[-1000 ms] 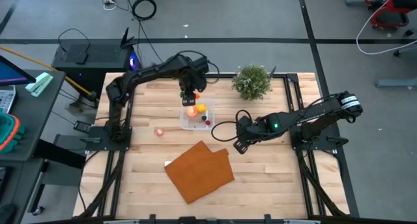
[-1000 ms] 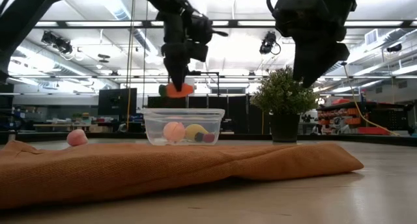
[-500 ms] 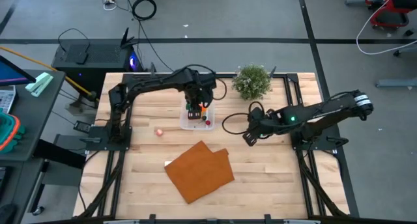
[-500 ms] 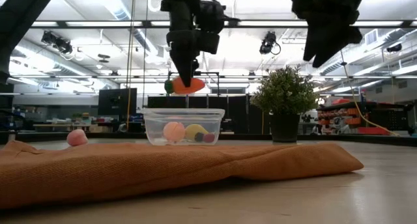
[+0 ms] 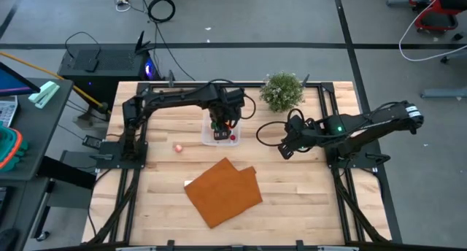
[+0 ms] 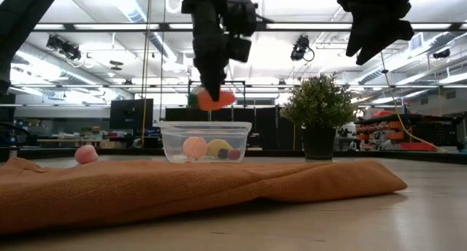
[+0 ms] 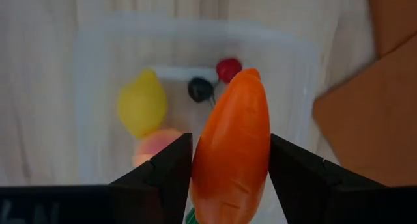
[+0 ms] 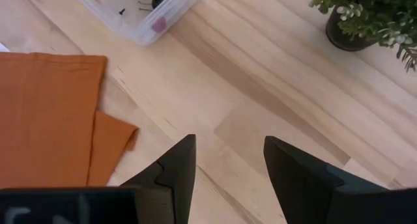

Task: Pick and placing Produce into tupperware
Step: Put the orange carrot into the transparent bin, then put the pink peach into the transparent bin

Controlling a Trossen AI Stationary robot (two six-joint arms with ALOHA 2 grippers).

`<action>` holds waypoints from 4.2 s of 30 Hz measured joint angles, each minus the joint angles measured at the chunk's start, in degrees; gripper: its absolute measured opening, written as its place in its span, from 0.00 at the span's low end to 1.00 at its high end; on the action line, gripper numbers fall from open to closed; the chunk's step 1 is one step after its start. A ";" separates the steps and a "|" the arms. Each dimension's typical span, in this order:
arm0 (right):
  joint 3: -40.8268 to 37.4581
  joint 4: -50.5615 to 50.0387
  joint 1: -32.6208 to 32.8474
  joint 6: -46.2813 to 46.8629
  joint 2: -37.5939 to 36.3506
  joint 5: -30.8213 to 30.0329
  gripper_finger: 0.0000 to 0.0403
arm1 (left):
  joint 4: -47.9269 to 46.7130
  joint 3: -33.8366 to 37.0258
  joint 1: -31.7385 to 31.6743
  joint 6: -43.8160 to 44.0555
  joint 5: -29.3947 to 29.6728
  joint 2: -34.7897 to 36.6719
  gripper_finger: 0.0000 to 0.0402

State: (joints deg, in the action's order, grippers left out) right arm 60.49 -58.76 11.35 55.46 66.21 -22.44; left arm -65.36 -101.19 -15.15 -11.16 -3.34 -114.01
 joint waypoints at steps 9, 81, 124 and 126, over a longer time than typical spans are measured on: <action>0.00 0.04 0.02 -0.02 0.01 0.00 0.38 | 4.39 9.93 0.03 0.14 0.05 0.00 0.48; -0.02 0.54 0.00 0.39 0.07 -0.04 0.38 | 16.32 17.20 -1.87 -3.01 -4.48 -0.91 0.56; -0.02 0.89 0.04 -2.63 0.05 -0.31 0.38 | 12.02 19.53 0.05 10.95 -0.36 26.65 0.52; -0.02 0.93 0.04 -2.91 0.06 -0.30 0.38 | 14.78 23.24 0.37 12.34 -0.33 29.35 0.51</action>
State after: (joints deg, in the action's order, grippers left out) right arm 60.47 -57.82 11.40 52.55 66.27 -22.74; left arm -50.58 -77.95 -14.78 1.18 -3.67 -84.66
